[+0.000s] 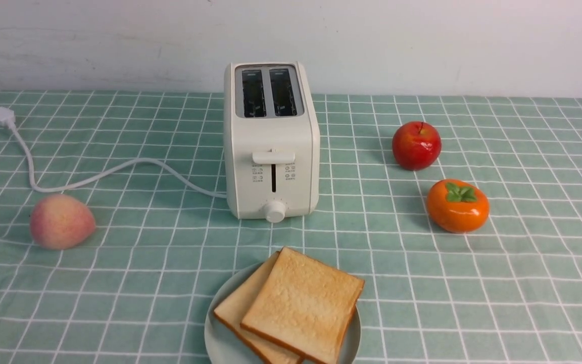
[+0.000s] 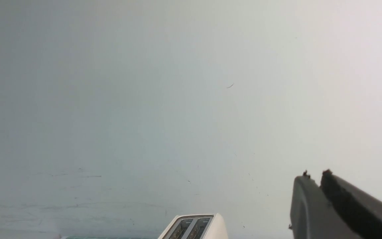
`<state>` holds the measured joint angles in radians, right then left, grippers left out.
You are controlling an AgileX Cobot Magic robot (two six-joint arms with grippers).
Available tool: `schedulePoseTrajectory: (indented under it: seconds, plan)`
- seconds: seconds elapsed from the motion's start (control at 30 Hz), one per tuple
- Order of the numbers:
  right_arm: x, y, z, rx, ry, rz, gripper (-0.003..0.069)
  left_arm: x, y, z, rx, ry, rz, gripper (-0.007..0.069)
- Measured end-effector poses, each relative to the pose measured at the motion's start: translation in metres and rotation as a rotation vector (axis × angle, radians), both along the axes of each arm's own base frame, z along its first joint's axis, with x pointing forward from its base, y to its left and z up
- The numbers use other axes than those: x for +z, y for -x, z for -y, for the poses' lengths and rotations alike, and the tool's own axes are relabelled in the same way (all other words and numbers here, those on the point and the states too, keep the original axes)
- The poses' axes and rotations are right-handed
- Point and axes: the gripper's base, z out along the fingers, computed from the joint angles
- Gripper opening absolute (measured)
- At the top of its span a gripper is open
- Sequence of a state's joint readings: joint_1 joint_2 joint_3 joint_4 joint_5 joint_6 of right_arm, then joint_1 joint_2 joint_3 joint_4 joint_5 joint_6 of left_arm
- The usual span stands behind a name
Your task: Take toasted bread from bread machine on blue coffee table place on plate.
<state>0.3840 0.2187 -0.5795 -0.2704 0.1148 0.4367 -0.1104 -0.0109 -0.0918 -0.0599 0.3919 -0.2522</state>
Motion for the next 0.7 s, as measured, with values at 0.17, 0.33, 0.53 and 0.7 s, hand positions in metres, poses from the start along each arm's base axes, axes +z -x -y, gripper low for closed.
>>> schedulePoseTrajectory:
  seconds: [0.17, 0.33, 0.53, 0.7]
  plan:
    - [0.000, 0.000, 0.000, 0.000, 0.000, 0.000, 0.0061, -0.037, -0.004, 0.000, 0.011, -0.010, -0.089, 0.0015]
    - [0.000, 0.000, 0.000, 0.000, 0.000, 0.000, 0.0071, -0.039, -0.004, 0.000, 0.011, -0.017, -0.107, 0.0017]
    - [-0.001, 0.000, 0.000, 0.000, 0.001, -0.002, 0.0078, -0.040, -0.004, 0.000, 0.011, -0.020, -0.114, 0.0025]
    - [-0.001, 0.000, 0.000, 0.000, 0.001, -0.002, 0.0087, -0.040, -0.004, 0.000, 0.011, -0.020, -0.114, 0.0031]
